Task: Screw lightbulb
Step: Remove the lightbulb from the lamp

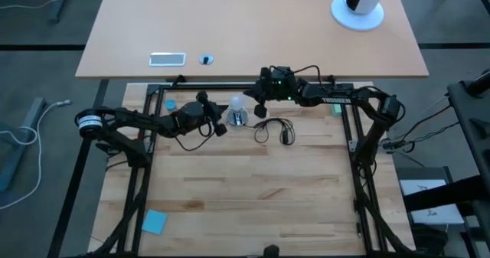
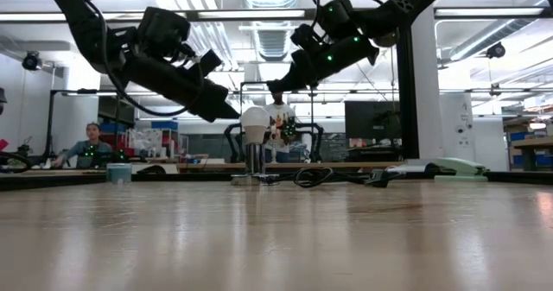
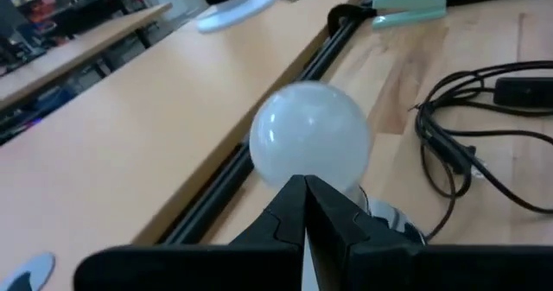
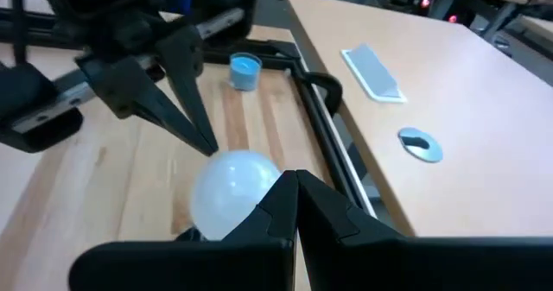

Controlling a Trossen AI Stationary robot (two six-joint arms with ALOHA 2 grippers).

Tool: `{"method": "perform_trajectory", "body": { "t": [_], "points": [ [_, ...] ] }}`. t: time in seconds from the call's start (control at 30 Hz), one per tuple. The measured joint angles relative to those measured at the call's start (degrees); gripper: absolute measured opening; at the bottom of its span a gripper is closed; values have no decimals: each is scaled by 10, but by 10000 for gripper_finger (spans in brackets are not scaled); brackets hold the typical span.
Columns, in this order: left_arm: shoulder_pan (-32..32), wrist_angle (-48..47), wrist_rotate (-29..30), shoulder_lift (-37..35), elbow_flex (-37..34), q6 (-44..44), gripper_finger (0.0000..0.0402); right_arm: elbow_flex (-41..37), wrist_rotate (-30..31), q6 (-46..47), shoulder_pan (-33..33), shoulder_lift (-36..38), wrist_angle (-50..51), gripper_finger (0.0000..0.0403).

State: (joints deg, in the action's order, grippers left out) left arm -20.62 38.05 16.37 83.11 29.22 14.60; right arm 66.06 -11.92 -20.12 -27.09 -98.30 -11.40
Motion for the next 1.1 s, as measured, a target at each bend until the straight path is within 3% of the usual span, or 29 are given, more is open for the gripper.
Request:
{"method": "perform_trajectory", "body": {
  "t": [0.27,0.63,0.8,1.1],
  "points": [
    [-5,-10,-54,0,21,15,0,0,-1,10,-13,0,4,2],
    [-46,-37,-25,-1,22,45,0,0,-2,-19,-17,0,5,2],
    [-87,-51,-35,1,22,23,0,-21,-63,-24,-18,-1,2,2],
    [-111,-30,-94,39,24,-33,0,-89,-66,-2,-18,-2,-93,2]
  ]
}}
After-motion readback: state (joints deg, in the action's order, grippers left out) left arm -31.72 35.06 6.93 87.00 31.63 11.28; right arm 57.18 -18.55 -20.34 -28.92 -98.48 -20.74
